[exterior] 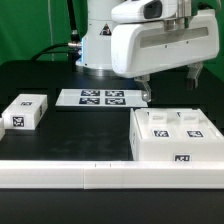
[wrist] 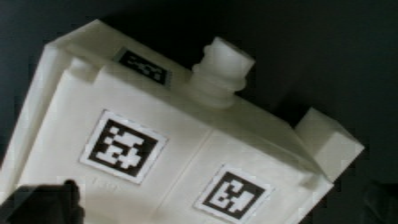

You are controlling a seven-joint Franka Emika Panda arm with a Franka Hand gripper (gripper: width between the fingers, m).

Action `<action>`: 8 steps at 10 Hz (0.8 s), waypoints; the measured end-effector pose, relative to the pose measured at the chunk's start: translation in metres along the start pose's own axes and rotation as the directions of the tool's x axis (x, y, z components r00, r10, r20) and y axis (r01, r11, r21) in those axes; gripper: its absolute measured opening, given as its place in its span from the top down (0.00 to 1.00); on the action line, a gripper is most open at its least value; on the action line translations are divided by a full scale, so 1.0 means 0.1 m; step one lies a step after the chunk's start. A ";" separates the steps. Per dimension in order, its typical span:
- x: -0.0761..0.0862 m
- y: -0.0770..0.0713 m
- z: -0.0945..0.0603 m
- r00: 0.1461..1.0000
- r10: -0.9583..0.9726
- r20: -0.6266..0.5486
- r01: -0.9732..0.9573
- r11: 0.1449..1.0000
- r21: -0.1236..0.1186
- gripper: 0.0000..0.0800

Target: Assemble cabinet

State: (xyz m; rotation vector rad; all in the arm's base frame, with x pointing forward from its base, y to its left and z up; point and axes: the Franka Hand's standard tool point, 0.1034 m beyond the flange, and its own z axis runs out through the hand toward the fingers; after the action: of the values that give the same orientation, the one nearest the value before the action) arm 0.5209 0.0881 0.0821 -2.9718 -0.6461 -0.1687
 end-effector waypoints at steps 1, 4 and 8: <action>0.00 -0.01 0.00 0.998 0.066 -0.001 -0.066 0.998 0.007 0.00; -0.01 -0.10 0.02 0.957 0.289 0.010 -0.289 0.957 0.016 0.00; -0.17 -0.22 0.14 0.809 0.583 0.073 -0.582 0.812 -0.037 0.00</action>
Offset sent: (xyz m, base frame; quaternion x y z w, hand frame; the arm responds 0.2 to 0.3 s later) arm -0.0147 -0.0075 -0.0065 -0.0707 -0.0491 0.1964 0.9767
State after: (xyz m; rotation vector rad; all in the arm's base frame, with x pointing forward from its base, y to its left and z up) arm 0.4973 0.1030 0.0676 -3.0322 0.2905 -0.0006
